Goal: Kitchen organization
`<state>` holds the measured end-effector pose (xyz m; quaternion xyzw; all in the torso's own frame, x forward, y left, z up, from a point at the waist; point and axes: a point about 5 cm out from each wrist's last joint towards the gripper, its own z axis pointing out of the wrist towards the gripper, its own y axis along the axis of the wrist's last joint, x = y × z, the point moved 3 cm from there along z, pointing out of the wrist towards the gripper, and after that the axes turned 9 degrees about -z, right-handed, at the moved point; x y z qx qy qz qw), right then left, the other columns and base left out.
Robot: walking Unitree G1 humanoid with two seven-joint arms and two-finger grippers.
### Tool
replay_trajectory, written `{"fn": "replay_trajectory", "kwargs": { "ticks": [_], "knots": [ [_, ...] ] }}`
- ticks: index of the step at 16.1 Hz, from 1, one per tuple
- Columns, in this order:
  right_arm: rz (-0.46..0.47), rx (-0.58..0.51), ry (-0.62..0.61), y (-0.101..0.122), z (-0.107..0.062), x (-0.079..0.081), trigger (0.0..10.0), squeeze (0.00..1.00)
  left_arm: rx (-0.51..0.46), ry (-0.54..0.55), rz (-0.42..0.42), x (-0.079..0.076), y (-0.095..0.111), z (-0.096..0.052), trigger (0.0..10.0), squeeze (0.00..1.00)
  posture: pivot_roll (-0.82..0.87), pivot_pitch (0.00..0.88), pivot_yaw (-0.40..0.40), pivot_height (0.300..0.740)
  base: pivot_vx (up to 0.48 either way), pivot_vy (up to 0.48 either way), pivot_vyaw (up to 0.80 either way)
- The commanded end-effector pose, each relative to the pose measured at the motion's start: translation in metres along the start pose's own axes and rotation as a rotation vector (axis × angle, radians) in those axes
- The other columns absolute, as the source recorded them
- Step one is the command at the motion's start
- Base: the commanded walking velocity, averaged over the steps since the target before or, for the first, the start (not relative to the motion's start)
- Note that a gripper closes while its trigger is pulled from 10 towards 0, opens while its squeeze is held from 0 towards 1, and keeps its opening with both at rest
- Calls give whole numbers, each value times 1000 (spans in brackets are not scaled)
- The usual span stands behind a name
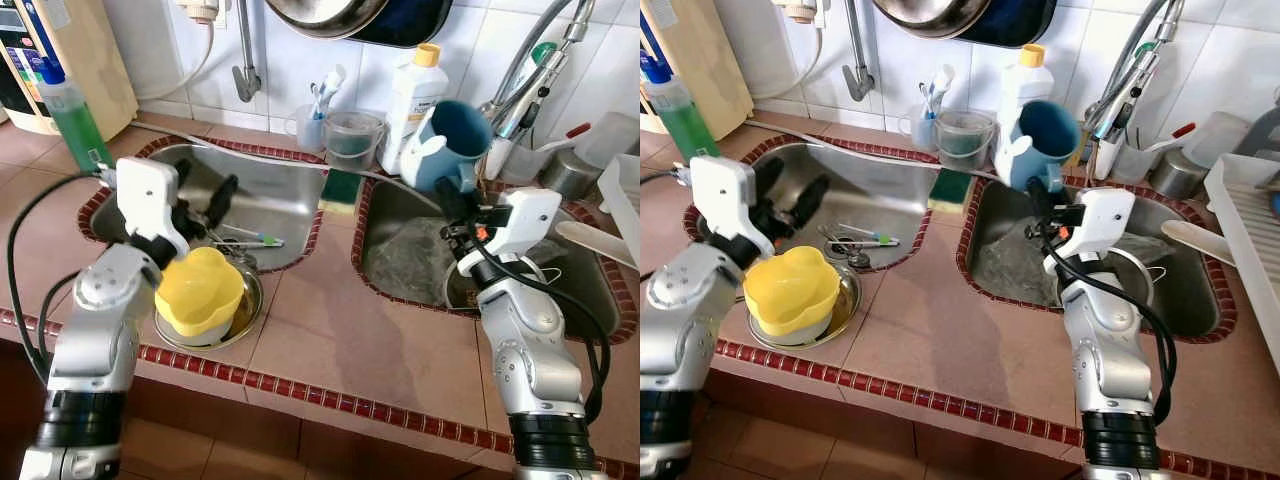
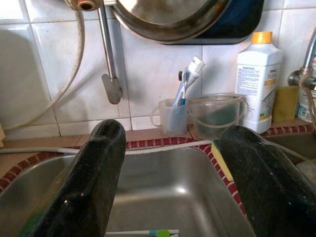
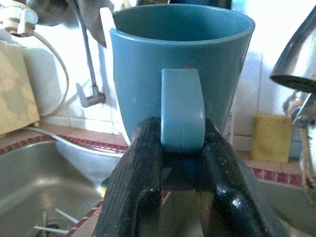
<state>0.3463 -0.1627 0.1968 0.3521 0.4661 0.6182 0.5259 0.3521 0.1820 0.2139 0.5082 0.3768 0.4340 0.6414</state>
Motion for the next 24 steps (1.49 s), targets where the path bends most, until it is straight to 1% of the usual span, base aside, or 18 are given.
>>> {"fn": "replay_trajectory", "kwargs": {
  "ticks": [1,4,6,14,24],
  "knots": [
    [-26,-58,-19,15,4,-3,10000,0,-9,-3,1,4,3,2,10000,0,-13,0,-11,740,0,0,0],
    [-62,-58,-31,14,5,-3,10000,0,-16,-3,2,8,8,10,10000,0,-19,0,-3,740,0,99,0],
    [-59,-60,-37,14,5,0,10000,0,-20,-13,11,7,9,13,10000,0,-20,0,-2,740,0,283,0],
    [-58,-62,-30,13,5,2,10000,0,-19,-20,25,8,8,15,10000,0,-19,0,-2,740,0,31,0],
    [-47,-54,-35,10,4,3,10000,0,-15,-18,36,11,9,17,10000,0,-17,9,5,740,0,275,0]
  ]
}}
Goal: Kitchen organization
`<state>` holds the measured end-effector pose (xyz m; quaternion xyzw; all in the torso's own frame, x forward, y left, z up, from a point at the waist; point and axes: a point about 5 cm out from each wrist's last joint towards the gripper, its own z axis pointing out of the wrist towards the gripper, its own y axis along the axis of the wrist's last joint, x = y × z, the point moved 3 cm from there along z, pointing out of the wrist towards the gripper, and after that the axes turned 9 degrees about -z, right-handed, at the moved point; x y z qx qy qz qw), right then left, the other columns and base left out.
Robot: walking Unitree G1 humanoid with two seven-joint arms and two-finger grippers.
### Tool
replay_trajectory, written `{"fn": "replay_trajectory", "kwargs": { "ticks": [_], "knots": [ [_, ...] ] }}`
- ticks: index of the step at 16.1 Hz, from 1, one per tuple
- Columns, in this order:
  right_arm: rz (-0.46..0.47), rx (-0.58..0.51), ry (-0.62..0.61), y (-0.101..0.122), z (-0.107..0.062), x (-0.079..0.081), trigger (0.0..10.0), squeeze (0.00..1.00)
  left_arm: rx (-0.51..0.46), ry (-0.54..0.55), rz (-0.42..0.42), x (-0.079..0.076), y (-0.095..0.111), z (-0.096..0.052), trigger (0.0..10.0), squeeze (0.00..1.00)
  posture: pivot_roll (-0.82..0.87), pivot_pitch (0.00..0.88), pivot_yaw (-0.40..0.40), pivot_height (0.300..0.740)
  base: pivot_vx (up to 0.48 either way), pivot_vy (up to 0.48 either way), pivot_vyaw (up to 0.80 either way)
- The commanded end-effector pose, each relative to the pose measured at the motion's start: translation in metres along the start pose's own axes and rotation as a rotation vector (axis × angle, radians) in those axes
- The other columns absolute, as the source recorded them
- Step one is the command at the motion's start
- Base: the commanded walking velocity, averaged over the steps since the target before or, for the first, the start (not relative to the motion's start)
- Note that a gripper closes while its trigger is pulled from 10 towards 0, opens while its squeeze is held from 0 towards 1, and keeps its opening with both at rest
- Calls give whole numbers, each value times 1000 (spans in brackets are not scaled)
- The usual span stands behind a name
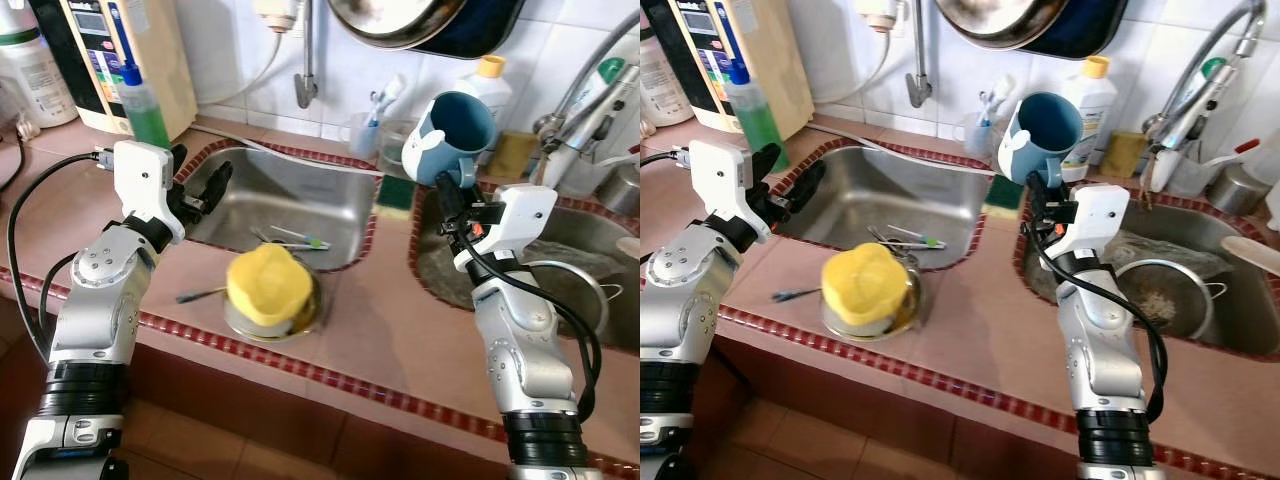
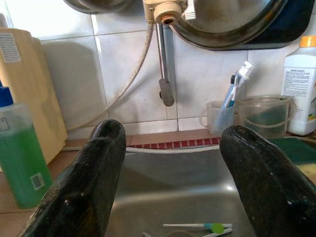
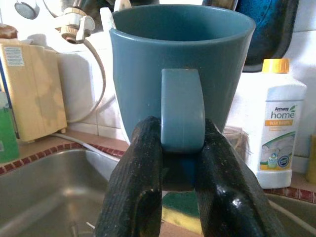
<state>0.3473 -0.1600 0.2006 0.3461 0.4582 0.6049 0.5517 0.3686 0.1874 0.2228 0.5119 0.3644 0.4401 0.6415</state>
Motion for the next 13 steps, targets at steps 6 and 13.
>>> {"fn": "replay_trajectory", "kwargs": {
  "ticks": [6,13],
  "knots": [
    [-1,-28,-7,7,2,-2,10000,0,-5,-2,14,2,4,3,10000,0,-20,20,3,740,0,283,0],
    [-3,-4,9,2,0,-1,10000,0,-27,-65,23,-6,8,2,10000,0,-20,22,0,740,0,122,0]
  ]
}}
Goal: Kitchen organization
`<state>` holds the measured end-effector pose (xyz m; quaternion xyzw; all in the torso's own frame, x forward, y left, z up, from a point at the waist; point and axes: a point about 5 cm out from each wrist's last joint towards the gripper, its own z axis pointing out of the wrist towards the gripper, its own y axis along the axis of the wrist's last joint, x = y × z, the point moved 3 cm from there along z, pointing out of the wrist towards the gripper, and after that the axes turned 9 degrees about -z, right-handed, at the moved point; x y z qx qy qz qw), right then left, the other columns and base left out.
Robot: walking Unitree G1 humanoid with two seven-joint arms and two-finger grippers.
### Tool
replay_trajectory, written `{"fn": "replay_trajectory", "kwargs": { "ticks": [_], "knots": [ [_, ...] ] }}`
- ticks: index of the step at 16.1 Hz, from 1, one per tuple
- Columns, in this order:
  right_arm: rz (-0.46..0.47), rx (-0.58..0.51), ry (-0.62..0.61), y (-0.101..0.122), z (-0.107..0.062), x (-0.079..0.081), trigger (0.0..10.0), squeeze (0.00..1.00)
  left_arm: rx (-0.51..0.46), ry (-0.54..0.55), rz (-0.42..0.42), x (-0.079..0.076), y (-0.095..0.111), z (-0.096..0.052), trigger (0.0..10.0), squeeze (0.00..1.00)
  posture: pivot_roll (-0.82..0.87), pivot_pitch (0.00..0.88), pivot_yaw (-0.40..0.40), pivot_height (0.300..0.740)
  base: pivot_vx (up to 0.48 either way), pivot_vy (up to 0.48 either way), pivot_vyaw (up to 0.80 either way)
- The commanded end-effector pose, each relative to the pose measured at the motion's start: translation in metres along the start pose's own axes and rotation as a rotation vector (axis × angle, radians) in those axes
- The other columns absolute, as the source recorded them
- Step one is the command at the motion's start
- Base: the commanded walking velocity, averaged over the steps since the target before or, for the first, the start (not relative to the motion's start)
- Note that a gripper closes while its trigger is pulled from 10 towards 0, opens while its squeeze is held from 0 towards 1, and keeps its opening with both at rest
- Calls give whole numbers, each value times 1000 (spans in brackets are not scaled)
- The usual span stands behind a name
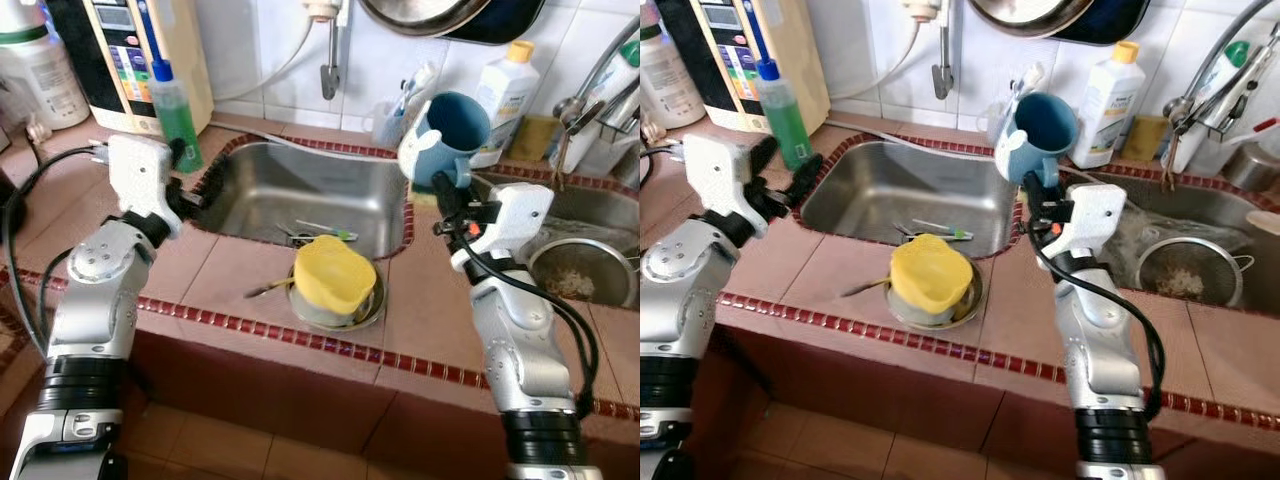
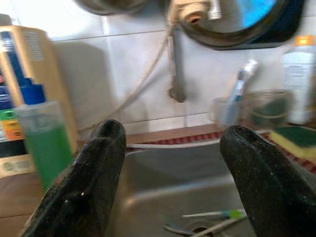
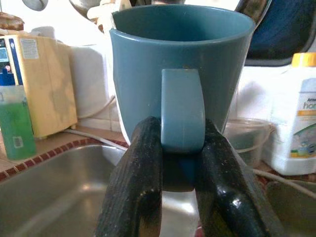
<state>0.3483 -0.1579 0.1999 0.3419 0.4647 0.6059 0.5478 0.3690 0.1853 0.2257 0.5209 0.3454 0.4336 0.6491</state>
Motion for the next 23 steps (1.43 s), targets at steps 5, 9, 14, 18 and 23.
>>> {"fn": "replay_trajectory", "kwargs": {
  "ticks": [5,9,14,18,23],
  "knots": [
    [-58,56,83,-8,-9,-4,10000,0,23,-144,86,-19,0,2,10000,0,-26,21,2,740,0,0,0],
    [-64,72,92,-11,-13,-4,10000,0,37,-169,84,-21,-2,4,10000,0,-31,18,3,740,0,0,0],
    [-62,77,109,-12,-14,-1,10000,0,53,-187,67,-24,-5,6,10000,0,-35,9,6,740,213,0,0],
    [-62,79,117,-13,-14,0,10000,0,57,-193,66,-24,-6,7,10000,0,-37,6,8,740,341,0,0],
    [-58,77,126,-12,-14,2,10000,0,58,-195,66,-25,-7,8,10000,0,-36,3,6,740,356,0,0]
  ]
}}
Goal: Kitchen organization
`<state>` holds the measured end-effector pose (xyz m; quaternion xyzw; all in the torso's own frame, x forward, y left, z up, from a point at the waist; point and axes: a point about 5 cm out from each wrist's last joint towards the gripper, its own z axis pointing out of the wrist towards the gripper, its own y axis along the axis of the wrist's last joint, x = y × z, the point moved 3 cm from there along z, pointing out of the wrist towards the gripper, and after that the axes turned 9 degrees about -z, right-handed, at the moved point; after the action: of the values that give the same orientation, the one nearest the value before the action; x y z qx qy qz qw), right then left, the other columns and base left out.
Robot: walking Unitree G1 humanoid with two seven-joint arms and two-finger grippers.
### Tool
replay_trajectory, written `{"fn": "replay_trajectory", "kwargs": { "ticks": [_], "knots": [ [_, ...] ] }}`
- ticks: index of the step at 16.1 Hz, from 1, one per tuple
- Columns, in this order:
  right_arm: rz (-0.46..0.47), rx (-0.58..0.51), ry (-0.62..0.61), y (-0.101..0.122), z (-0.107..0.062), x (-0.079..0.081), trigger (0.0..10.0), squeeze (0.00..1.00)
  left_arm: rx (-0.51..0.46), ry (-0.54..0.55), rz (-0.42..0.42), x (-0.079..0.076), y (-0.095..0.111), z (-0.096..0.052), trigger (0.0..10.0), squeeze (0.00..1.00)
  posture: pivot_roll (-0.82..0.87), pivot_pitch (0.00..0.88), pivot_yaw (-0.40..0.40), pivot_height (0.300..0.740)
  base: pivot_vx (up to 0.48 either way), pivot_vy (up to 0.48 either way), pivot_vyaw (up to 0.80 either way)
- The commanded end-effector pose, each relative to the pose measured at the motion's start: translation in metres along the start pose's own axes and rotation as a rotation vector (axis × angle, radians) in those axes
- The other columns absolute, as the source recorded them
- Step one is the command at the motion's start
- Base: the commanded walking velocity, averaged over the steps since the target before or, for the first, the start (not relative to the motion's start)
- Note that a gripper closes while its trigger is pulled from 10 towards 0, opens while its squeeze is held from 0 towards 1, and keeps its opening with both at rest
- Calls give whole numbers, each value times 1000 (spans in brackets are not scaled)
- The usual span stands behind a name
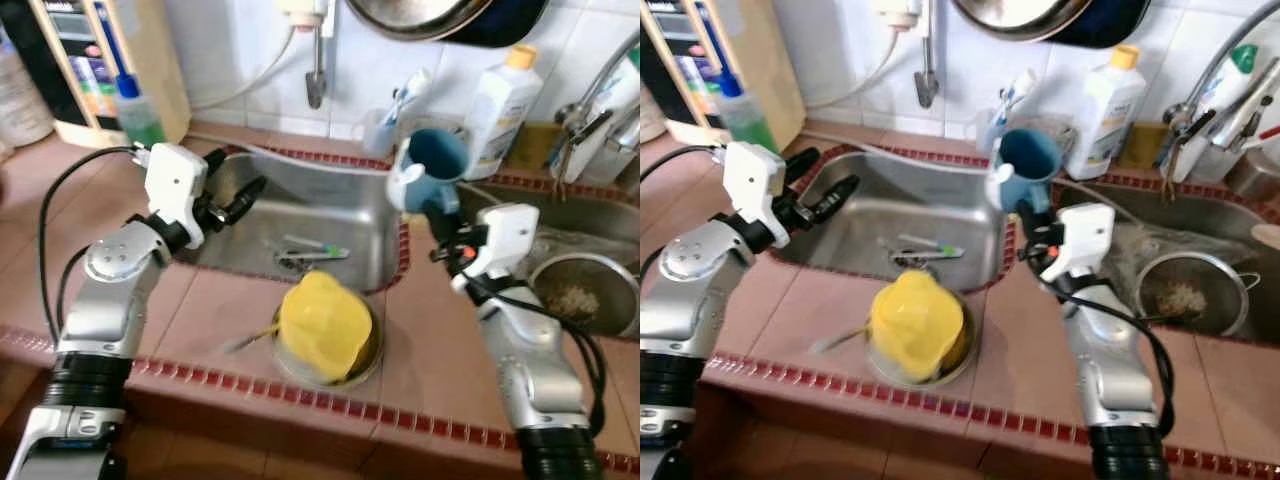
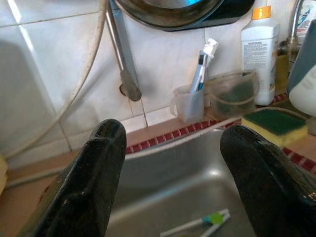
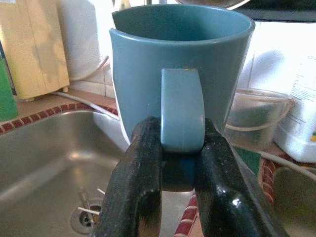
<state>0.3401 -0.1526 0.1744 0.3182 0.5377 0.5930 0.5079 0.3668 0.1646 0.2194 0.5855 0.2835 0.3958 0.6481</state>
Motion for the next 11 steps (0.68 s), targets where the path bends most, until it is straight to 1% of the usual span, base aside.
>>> {"fn": "replay_trajectory", "kwargs": {
  "ticks": [1,2,3,5,6,7,8,9,10,11],
  "knots": [
    [-22,-23,-12,8,-1,-7,10000,0,0,-19,6,-4,1,4,10000,0,-36,3,6,740,334,0,0],
    [-22,-22,-11,8,-1,-7,10000,0,-1,-16,7,-4,1,4,10000,0,-36,2,6,740,0,0,0],
    [-26,-19,-10,8,-1,-8,10000,0,-30,-17,-10,-6,4,3,10000,0,-36,6,6,740,0,0,0],
    [-21,-5,-20,6,-1,-10,10000,0,-5,-24,-18,-7,2,3,10000,0,-36,7,6,740,0,0,0],
    [-33,25,-31,3,-1,-13,10000,0,0,-53,-41,-12,2,2,10000,0,-38,10,8,740,0,0,0],
    [-19,49,-40,1,-1,-16,10000,0,16,-57,-55,-14,2,1,10000,0,-37,17,10,740,0,0,0],
    [-4,92,-43,-4,-2,-21,10000,0,49,-55,-46,-17,-1,2,10000,0,-40,25,14,740,0,0,0],
    [-25,121,-61,-7,-3,-27,10000,0,57,-58,-37,-18,-2,3,10000,0,-41,28,14,740,0,0,0],
    [-61,142,-49,-10,-4,-32,10000,0,71,-69,-45,-23,-2,2,10000,0,-44,40,18,740,0,0,0],
    [-63,155,-35,-12,-5,-35,10000,0,78,-81,-52,-26,-1,2,10000,0,-44,45,18,740,0,0,0]
  ]
}}
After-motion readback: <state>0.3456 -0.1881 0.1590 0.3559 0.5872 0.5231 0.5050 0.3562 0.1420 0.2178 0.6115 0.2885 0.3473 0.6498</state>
